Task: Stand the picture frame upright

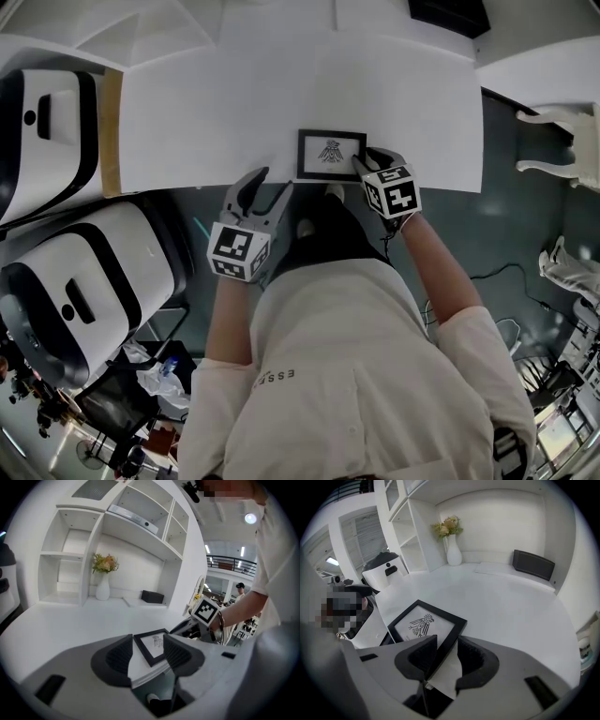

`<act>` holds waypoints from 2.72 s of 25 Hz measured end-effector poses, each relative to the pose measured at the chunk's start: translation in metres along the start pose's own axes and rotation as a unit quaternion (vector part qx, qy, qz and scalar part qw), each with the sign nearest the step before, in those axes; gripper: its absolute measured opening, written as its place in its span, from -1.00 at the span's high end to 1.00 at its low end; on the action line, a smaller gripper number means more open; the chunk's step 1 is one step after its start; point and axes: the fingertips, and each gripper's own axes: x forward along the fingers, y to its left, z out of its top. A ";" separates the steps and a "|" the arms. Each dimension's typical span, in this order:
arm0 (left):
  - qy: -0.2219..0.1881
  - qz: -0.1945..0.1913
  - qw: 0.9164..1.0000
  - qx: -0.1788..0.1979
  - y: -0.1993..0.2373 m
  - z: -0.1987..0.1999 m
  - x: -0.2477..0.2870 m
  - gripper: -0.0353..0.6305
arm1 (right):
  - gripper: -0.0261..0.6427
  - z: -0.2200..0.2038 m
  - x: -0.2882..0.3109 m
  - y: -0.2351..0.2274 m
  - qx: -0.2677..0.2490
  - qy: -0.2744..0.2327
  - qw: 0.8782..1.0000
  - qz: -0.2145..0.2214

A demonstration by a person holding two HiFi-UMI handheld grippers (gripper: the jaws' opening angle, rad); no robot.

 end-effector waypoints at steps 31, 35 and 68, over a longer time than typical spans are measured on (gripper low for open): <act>0.088 -0.090 0.966 -0.227 -0.034 -0.095 0.032 0.44 | 0.49 -0.021 -0.010 0.021 -0.138 0.022 0.988 0.063; 0.083 -0.110 0.935 -0.327 -0.034 -0.099 0.041 0.44 | 0.48 -0.020 -0.011 0.022 -0.141 0.022 0.987 0.072; 0.008 -0.216 0.835 -0.506 -0.043 -0.062 0.052 0.68 | 0.44 -0.015 -0.020 0.021 -0.078 0.008 0.977 0.199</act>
